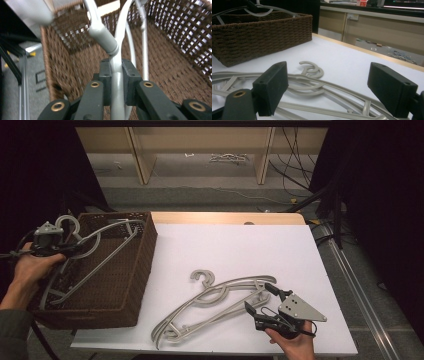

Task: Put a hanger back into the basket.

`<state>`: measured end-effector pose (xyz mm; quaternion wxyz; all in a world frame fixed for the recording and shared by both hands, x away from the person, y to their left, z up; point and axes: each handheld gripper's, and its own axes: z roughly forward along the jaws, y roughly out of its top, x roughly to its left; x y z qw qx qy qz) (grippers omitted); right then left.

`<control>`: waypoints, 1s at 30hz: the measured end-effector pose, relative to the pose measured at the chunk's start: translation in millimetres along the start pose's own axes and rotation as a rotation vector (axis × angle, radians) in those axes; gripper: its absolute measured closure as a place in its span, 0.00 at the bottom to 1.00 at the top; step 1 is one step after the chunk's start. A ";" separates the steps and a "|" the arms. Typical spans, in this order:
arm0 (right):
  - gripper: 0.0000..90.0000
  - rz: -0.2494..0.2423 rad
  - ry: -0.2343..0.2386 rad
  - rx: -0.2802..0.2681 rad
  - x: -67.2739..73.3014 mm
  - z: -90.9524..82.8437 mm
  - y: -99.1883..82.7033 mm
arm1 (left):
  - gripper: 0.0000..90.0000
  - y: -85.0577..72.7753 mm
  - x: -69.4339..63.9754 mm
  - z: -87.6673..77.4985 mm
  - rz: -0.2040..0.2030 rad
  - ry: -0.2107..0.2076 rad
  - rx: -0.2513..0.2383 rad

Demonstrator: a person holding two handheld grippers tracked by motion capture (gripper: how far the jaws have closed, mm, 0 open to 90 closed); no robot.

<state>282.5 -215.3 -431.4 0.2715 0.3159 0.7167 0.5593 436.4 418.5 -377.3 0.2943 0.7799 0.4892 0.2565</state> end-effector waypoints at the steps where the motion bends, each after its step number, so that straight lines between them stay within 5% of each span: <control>1: 0.20 0.000 0.000 0.000 0.0 0.0 0.0 | 0.89 0.0 0.0 0.0 0.000 0.000 0.000; 9: 0.20 -0.020 -0.006 0.006 -1.6 -0.8 0.0 | 0.89 -4.6 -11.1 22.0 0.008 -0.005 0.016; 15: 0.20 -0.003 -0.004 -0.001 0.0 -0.5 -0.2 | 0.88 -14.4 -14.0 33.3 -0.010 0.036 0.112; 24: 0.20 0.000 -0.001 0.004 -0.4 -0.1 -0.4 | 0.71 -8.0 -7.2 7.4 -0.093 0.101 0.011; 30: 0.20 0.013 0.013 -0.007 1.1 1.7 -0.9 | 0.53 1.8 -21.7 -14.7 -0.144 0.109 -0.078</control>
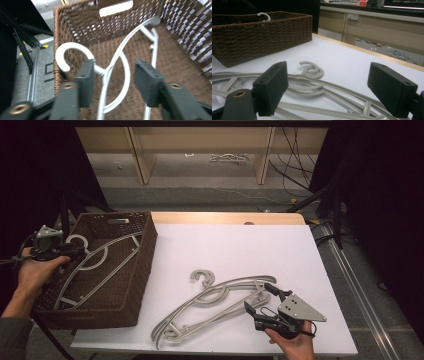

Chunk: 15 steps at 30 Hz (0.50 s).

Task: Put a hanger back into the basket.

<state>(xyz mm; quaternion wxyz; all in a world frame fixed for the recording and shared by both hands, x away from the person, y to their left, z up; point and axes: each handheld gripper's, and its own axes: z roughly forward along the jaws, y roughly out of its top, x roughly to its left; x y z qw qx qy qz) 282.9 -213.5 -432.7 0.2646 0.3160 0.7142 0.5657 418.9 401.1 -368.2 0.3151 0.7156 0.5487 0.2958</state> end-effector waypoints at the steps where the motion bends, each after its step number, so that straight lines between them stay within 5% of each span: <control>1: 0.20 0.000 -0.001 -0.001 0.3 0.2 -0.1 | 0.51 1.5 -3.8 -4.5 -0.011 -0.006 -0.021; 2: 0.20 -0.002 -0.005 0.002 0.1 -0.2 0.4 | 0.46 4.7 -15.0 -15.3 -0.031 -0.017 -0.072; 7: 0.20 -0.002 -0.006 0.007 -0.3 -0.2 0.1 | 0.40 8.0 -38.3 -31.7 -0.042 -0.074 -0.135; 9: 0.20 -0.011 -0.014 0.022 -0.4 -2.3 1.3 | 0.39 6.3 -60.9 -44.3 -0.041 -0.143 -0.194; 15: 0.20 -0.007 -0.025 0.002 -0.8 -2.1 0.8 | 0.35 -1.3 -98.5 -59.6 -0.021 -0.236 -0.267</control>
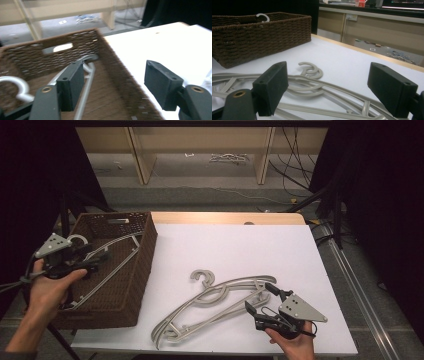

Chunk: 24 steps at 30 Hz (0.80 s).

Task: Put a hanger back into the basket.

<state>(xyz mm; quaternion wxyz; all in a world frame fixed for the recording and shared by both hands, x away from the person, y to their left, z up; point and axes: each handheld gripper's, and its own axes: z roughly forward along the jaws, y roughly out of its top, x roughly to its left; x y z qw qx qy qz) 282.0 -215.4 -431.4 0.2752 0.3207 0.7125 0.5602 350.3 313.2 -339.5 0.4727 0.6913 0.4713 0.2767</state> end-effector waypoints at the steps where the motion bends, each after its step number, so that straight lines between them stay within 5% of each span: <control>1: 0.20 -0.002 -0.001 0.001 0.1 0.0 0.0 | 0.35 -0.7 -6.8 -0.5 0.002 -0.014 -0.007; 2: 0.20 -0.002 -0.001 0.001 0.1 0.0 0.0 | 0.34 -0.7 -6.8 -0.5 0.002 -0.014 -0.007; 4: 0.20 -0.010 0.002 -0.008 -0.1 0.6 0.4 | 0.33 -2.7 -27.3 0.1 0.029 -0.070 -0.012; 13: 0.20 -0.008 0.002 -0.008 -0.3 -0.4 0.5 | 0.32 -10.2 -71.8 10.3 0.085 -0.143 -0.049; 17: 0.20 0.003 0.007 0.001 0.4 -0.8 0.3 | 0.31 -17.6 -82.1 14.3 0.070 -0.186 -0.079; 23: 0.20 -0.005 0.008 -0.008 -1.1 -1.3 0.7 | 0.29 -31.4 -95.9 24.1 0.078 -0.229 -0.052; 24: 0.20 -0.007 0.003 -0.006 -1.0 -1.5 0.9 | 0.29 -31.4 -95.0 25.9 0.128 -0.231 -0.056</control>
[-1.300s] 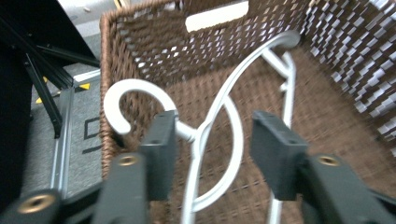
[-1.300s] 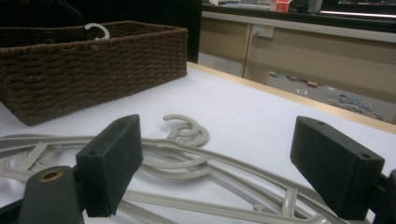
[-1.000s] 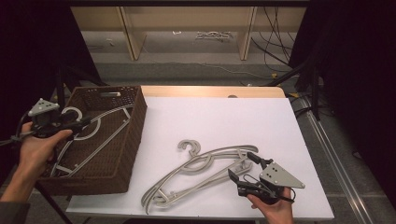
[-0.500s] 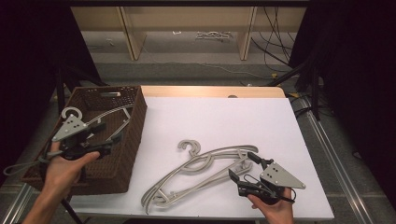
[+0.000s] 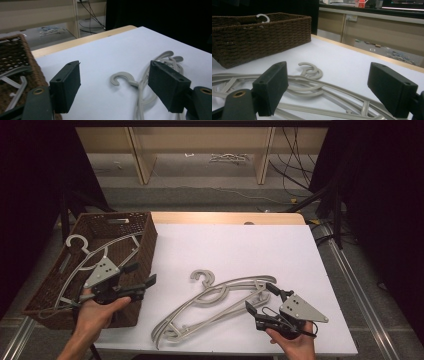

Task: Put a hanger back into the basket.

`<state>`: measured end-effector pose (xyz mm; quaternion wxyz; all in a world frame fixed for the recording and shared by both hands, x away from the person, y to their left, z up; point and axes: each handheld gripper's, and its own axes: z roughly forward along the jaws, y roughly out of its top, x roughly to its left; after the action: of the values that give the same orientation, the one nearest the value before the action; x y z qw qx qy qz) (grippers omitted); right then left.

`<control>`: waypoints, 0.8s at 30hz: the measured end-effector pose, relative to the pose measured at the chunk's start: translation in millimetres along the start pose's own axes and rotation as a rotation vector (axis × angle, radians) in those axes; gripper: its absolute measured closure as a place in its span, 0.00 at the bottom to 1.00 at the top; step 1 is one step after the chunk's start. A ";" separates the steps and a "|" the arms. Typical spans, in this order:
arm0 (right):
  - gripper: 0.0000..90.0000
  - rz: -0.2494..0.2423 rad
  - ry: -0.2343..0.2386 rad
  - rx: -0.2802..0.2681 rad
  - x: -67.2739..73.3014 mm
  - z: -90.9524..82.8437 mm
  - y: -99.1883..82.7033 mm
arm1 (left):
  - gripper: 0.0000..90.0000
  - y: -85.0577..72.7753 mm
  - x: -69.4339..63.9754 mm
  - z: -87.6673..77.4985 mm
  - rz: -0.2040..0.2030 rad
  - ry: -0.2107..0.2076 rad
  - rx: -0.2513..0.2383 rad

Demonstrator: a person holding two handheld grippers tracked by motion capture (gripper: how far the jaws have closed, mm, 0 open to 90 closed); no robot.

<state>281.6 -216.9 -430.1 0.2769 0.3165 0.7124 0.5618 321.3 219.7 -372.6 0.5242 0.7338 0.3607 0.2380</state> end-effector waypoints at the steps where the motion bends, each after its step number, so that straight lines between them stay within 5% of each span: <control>1: 0.20 -0.001 0.002 -0.001 0.1 0.1 0.0 | 0.29 -0.3 0.3 1.8 0.055 -0.006 0.006; 2: 0.20 -0.001 0.005 -0.006 0.2 0.8 -0.4 | 0.29 -2.1 -5.5 5.0 0.022 -0.022 -0.011; 11: 0.19 0.017 0.005 -0.003 -1.0 -0.6 -0.4 | 0.23 -13.0 -26.7 19.6 0.016 -0.065 -0.009; 13: 0.19 0.025 0.007 -0.006 -1.0 -0.6 -0.4 | 0.21 -14.8 -27.0 21.1 0.054 -0.061 -0.012; 14: 0.19 0.027 0.007 -0.005 -1.1 -0.6 -0.5 | 0.21 -19.4 -33.9 21.2 0.013 -0.074 -0.003; 24: 0.19 0.022 0.016 -0.001 -1.0 -1.9 -0.3 | 0.22 -34.8 -42.3 30.7 0.063 -0.077 0.080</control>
<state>280.7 -218.9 -429.9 0.2654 0.3195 0.7107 0.5677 307.4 175.0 -414.5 0.4999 0.7739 0.3261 0.2115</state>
